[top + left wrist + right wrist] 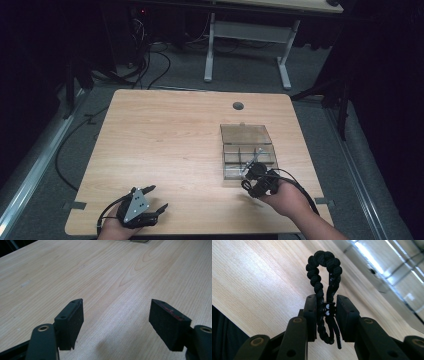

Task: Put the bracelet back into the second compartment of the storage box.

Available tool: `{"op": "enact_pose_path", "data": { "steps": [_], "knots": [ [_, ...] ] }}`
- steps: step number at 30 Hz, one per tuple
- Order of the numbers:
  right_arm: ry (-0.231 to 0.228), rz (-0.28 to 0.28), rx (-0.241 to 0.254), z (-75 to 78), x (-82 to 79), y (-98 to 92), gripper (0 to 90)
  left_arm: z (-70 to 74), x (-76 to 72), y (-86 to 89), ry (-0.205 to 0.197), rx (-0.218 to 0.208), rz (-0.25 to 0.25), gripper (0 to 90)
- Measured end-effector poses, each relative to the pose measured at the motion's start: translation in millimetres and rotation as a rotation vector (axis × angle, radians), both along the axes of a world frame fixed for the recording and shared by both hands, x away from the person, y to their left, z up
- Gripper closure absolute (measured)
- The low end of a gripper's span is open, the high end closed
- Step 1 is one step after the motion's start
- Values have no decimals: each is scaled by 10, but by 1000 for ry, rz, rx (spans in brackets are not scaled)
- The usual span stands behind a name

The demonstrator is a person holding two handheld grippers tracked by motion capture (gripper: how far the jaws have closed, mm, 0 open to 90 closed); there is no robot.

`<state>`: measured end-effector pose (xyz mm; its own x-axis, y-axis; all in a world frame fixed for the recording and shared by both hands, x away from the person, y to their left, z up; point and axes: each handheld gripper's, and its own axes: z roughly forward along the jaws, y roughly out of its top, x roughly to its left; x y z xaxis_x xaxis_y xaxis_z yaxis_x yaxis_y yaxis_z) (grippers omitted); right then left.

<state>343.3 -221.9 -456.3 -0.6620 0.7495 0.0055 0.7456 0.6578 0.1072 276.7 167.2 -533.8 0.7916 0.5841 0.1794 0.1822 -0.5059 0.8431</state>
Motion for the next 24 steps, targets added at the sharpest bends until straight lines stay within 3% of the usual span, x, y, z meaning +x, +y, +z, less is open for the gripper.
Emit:
{"op": "enact_pose_path", "data": {
  "steps": [9, 24],
  "knots": [
    [-10, -2, -3, 187, 93, -107, 716, 0, -1, 0, 0, 0, -2, 284],
    [-1, -20, -26, 339, 279, -154, 715, 0, -2, 2, 0, -6, -4, 283]
  ]
}}
